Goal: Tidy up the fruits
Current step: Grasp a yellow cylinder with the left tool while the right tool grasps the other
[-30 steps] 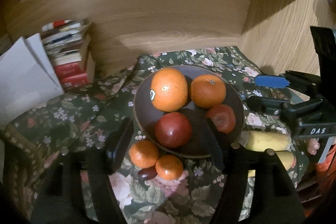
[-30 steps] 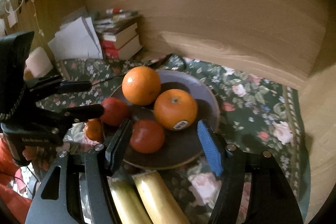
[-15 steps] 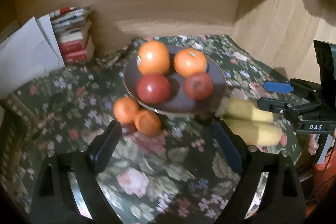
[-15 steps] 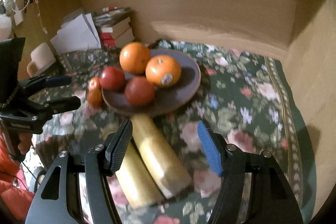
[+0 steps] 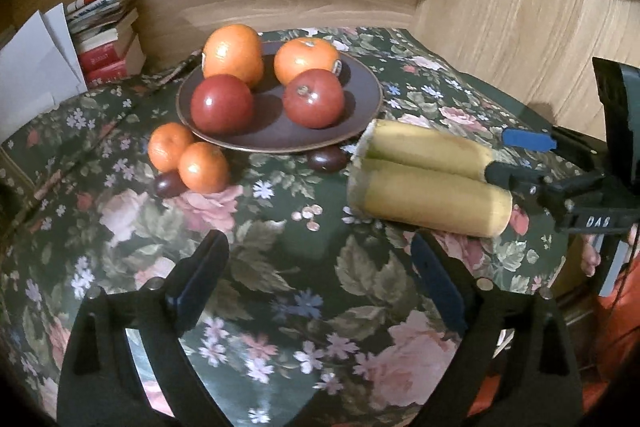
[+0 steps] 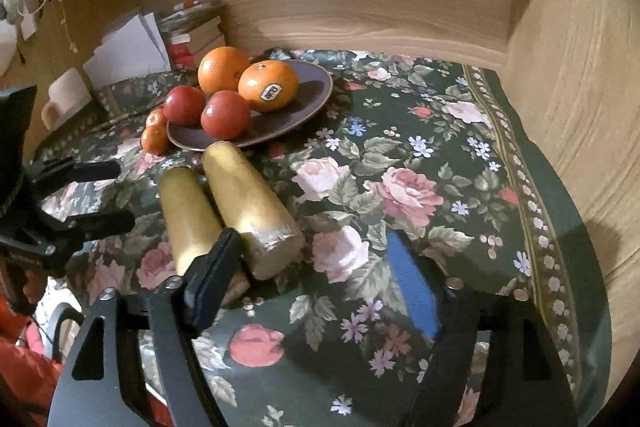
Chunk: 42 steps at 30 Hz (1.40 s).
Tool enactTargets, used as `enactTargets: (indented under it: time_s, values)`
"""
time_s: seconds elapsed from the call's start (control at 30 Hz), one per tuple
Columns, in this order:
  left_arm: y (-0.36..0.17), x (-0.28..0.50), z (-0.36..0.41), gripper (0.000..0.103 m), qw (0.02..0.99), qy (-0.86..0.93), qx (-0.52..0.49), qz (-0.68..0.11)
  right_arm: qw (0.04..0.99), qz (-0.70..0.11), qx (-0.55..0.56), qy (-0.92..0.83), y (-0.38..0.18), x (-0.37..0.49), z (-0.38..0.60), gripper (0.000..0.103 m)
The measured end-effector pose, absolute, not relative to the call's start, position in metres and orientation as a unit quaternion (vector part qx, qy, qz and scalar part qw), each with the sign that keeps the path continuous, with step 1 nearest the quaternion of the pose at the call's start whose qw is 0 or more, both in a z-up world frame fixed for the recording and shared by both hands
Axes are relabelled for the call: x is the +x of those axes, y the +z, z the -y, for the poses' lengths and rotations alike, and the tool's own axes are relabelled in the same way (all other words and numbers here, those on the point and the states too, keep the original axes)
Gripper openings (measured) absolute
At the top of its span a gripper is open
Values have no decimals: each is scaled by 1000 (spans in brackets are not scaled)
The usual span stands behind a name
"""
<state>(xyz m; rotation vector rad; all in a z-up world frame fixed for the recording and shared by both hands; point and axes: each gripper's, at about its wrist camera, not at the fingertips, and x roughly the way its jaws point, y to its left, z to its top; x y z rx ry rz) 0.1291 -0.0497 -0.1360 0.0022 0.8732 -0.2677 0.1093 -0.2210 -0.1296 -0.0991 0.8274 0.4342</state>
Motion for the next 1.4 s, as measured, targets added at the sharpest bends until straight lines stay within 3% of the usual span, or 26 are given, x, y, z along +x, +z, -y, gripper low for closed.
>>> enactTargets:
  time_s: [0.63, 1.0, 1.23, 1.4]
  values:
    - [-131, 133, 65, 96, 906, -117, -37, -404, 893, -372, -78, 240, -138, 90, 176, 82]
    - [-150, 149, 86, 96, 890, -141, -40, -431, 897, -374, -98, 217, -131, 93, 206, 71]
    - [-150, 142, 86, 73, 892, -153, -9, -426, 896, -368, -63, 240, -119, 101, 212, 69]
    - [-151, 129, 77, 40, 897, -138, 25, -420, 885, -375, -87, 264, -127, 113, 180, 66]
